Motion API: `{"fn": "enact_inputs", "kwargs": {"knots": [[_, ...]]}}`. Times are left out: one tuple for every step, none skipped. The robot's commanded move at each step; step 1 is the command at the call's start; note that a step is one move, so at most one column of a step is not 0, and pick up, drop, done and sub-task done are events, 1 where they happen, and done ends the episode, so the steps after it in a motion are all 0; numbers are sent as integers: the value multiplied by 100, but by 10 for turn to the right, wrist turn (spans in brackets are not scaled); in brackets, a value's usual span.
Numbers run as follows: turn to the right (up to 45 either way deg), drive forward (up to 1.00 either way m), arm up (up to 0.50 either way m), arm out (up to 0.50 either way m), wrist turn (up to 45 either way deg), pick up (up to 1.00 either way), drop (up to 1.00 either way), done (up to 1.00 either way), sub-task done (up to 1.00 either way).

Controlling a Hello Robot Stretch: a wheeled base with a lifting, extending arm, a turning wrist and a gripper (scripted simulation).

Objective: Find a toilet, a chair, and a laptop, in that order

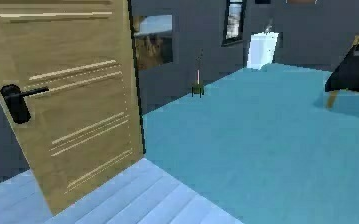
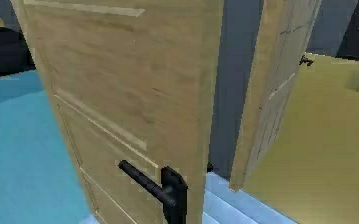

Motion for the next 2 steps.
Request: {"fn": "enact_inputs", "kwargs": {"knots": [[360,0,0,0,0,0,0,0,0],[0,100,0,0,0,0,0,0,0]]}}
